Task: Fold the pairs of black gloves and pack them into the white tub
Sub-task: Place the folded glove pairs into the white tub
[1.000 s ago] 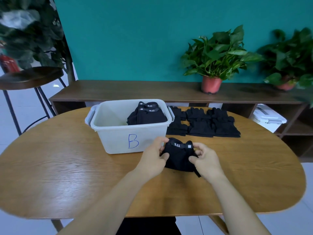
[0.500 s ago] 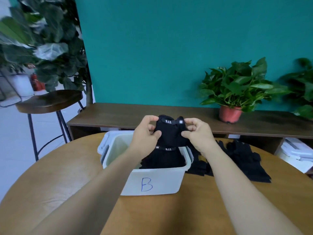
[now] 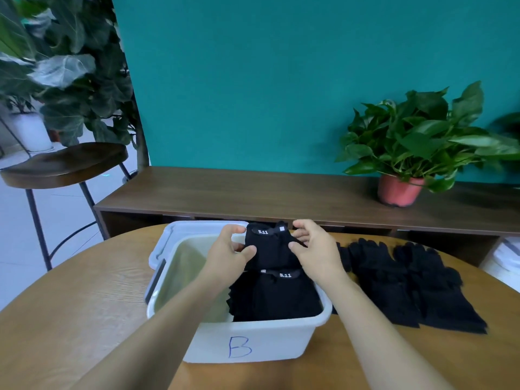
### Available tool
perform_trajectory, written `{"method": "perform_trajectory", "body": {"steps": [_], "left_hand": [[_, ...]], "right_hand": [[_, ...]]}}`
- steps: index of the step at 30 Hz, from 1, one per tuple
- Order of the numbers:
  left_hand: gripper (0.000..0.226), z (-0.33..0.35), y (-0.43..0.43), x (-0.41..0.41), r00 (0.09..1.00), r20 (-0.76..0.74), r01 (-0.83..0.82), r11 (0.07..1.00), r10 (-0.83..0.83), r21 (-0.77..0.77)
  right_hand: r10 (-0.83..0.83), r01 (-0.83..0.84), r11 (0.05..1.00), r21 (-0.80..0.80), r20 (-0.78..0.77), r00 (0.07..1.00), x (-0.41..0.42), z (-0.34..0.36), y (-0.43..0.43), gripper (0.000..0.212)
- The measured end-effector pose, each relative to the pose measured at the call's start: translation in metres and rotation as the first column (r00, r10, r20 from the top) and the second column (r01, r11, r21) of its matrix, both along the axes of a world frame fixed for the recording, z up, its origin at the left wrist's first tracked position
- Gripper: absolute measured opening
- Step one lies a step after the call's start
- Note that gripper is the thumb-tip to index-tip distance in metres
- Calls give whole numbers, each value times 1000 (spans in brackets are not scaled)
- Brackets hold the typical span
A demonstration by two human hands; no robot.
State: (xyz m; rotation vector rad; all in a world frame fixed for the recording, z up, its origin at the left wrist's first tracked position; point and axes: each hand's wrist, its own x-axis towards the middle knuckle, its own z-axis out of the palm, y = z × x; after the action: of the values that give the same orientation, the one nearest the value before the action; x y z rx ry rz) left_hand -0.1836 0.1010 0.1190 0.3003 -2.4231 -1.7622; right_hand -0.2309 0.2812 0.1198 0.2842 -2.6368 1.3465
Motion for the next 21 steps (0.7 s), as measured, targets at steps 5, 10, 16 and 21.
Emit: {"method": "perform_trajectory", "body": {"steps": [5, 10, 16, 21], "left_hand": [[23, -7, -9, -4, 999, -19, 46, 998, -47, -46], [32, -13, -9, -3, 989, -125, 54, 976, -81, -210], [47, -13, -9, -3, 957, -233, 4, 806, -175, -592], [48, -15, -11, -6, 974, -32, 126, 654, -224, -746]], "right_hand": [[-4, 85, 956, 282, -276, 961, 12, 0, 4, 16], [81, 13, 908, 419, -205, 975, 18, 3, 0, 41], [84, 0, 900, 437, -172, 982, 20, 1, 1, 53], [135, -37, 825, 564, -133, 982, 18, 1, 1, 58]]}}
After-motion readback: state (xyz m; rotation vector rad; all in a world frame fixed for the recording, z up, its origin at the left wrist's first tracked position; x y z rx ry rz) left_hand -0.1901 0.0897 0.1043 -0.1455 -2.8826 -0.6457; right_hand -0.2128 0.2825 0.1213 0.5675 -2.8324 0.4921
